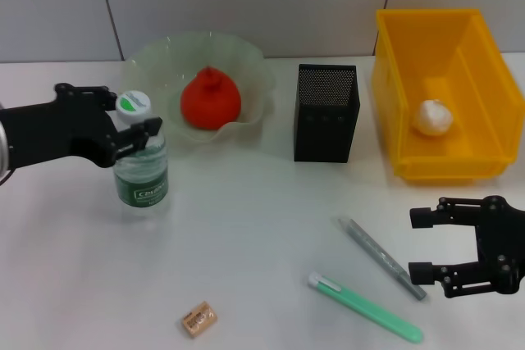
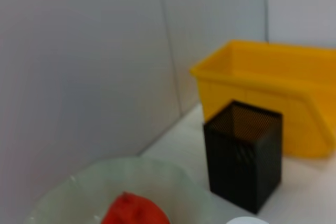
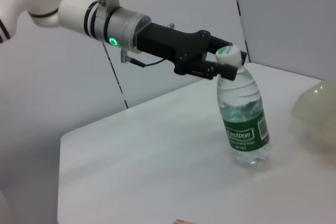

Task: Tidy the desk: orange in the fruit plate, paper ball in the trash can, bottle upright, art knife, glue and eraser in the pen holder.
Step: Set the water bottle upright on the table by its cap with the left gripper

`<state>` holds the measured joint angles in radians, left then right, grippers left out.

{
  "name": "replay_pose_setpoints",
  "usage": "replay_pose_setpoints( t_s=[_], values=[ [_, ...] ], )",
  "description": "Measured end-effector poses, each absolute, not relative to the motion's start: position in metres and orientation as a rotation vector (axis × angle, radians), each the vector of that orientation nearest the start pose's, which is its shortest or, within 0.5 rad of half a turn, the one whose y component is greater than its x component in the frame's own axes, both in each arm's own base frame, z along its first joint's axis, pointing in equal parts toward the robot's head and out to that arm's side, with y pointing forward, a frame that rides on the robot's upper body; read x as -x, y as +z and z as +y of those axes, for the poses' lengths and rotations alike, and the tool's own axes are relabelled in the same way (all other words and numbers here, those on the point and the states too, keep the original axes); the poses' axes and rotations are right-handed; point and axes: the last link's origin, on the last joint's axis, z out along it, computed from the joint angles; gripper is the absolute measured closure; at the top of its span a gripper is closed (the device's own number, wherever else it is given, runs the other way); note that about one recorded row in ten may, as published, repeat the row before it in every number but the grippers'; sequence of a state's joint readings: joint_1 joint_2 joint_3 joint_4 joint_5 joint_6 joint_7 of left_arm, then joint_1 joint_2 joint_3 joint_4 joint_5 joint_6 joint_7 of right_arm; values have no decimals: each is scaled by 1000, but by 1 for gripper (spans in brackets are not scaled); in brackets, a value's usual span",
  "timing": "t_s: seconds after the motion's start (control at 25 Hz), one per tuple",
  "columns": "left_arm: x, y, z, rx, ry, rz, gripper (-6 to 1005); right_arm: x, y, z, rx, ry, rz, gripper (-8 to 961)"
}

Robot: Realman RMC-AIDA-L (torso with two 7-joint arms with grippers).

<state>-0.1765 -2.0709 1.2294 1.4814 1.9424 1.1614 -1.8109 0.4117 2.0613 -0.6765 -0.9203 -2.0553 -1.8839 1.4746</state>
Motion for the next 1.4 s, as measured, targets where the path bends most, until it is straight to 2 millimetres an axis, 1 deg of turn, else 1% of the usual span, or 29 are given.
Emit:
replay_pose_setpoints(
  t_s=[0.24, 0.4, 0.44, 0.48, 0.52, 0.6, 0.68, 1.04, 1.24, 1.32, 1.4],
  values=[
    [229, 61, 325, 2388, -468, -505, 515, -265, 45, 283, 2908, 676, 555, 119],
    [238, 65, 327, 2326, -559, -560, 512, -264, 45, 283, 2913, 683, 553, 119],
    [238, 65, 327, 2326, -559, -560, 511, -263, 45, 283, 2913, 684, 553, 119],
    [243, 67, 329, 2295, -615, -569, 510, -263, 45, 283, 2913, 684, 554, 120],
    [245, 67, 330, 2288, -630, -566, 509, -264, 45, 282, 2913, 685, 555, 120],
    [246, 67, 330, 2280, -647, -564, 507, -264, 44, 282, 2913, 686, 556, 120],
    [252, 63, 335, 2257, -687, -558, 505, -263, 44, 282, 2914, 688, 557, 120],
    [263, 50, 347, 2216, -697, -554, 496, -261, 41, 282, 2920, 691, 548, 120],
    [267, 51, 351, 2186, -669, -544, 492, -260, 42, 284, 2918, 694, 543, 119],
    [273, 53, 355, 2146, -640, -567, 490, -259, 41, 284, 2920, 693, 541, 119],
    [275, 52, 356, 2138, -634, -579, 488, -259, 41, 285, 2922, 691, 539, 119]
  ],
)
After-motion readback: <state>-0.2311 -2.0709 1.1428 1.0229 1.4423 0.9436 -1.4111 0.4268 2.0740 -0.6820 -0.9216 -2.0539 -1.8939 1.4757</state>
